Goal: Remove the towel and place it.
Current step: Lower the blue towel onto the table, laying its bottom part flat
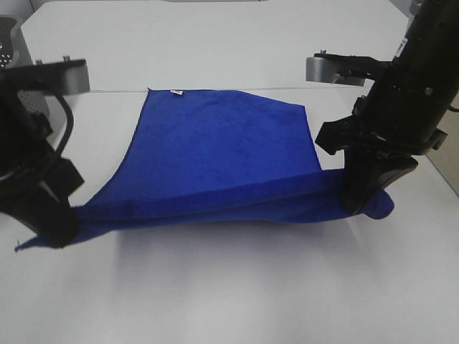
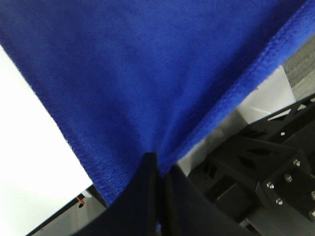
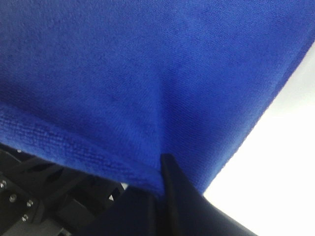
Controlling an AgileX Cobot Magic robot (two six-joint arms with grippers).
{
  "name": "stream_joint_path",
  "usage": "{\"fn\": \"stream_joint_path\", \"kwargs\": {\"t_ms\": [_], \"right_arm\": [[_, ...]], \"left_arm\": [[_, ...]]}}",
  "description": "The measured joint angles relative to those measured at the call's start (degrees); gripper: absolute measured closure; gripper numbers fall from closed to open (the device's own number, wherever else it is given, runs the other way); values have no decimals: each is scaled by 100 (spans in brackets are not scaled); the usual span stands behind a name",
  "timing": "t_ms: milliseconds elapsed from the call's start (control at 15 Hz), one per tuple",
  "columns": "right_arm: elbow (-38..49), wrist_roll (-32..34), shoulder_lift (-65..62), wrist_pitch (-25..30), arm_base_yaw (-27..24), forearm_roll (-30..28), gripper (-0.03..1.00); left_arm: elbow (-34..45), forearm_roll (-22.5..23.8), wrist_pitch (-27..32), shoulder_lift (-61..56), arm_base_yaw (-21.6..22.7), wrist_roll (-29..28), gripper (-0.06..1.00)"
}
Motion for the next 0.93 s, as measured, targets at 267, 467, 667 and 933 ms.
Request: {"fn": "stream_joint_path", "kwargs": {"t_ms": [267, 467, 667, 933], "right_arm": [[493, -286, -504, 29, 0, 23, 95], [584, -304, -1020, 29, 0, 0, 95], [401, -344, -2206, 46, 0, 40, 95], [-160, -350, -3335, 69, 0, 258, 95]], "left_arm": [[453, -80, -23, -23, -607, -189, 94], [458, -86, -23, -109, -762, -241, 94], [458, -120, -138, -1134, -773, -751, 94], [212, -34, -241, -2567, -791, -1427, 94]]}}
